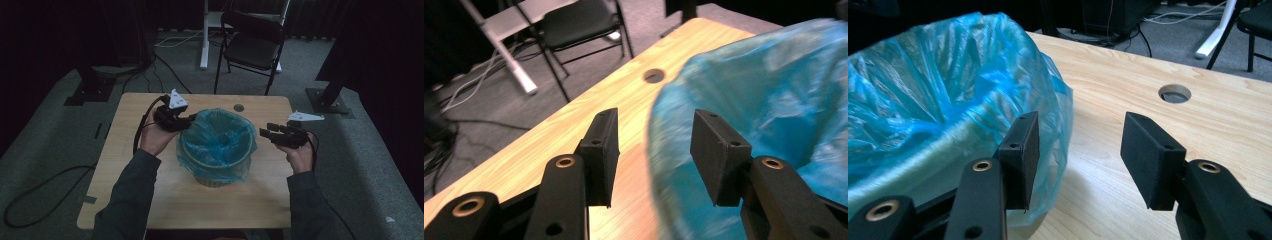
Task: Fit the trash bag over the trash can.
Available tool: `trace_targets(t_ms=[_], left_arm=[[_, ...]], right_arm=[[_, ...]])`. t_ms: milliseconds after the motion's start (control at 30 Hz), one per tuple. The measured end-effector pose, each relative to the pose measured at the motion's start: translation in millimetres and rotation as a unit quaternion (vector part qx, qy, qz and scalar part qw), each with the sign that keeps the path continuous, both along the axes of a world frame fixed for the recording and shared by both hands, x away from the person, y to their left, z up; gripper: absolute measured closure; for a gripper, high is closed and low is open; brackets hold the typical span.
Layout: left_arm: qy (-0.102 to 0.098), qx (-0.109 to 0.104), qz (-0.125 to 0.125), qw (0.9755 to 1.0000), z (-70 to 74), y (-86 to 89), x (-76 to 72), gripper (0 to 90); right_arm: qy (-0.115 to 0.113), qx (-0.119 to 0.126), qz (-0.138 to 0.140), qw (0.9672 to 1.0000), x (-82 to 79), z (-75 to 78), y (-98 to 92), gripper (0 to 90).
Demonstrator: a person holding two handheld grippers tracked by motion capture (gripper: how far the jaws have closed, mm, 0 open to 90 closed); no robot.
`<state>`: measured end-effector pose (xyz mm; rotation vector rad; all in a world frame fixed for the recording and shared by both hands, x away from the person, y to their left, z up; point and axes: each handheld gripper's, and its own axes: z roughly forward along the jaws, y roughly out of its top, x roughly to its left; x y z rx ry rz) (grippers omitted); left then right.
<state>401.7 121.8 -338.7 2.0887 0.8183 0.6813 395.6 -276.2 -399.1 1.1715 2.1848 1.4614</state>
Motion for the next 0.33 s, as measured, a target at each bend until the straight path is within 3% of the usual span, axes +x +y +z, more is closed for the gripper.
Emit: trace_targets(t_ms=[167, 333], left_arm=[[0.009, -0.012, 0.024, 0.9996, -10.9, 17.6, 1.4, 54.1], [0.028, -0.028, 0.061, 0.9974, -34.7, 43.0, 4.9, 52.9]], right_arm=[[0.004, -0.007, -0.008, 0.9999, 1.4, -4.4, -3.6, 48.8], [0.011, -0.020, -0.020, 0.9995, 4.9, -13.1, -8.2, 48.2]])
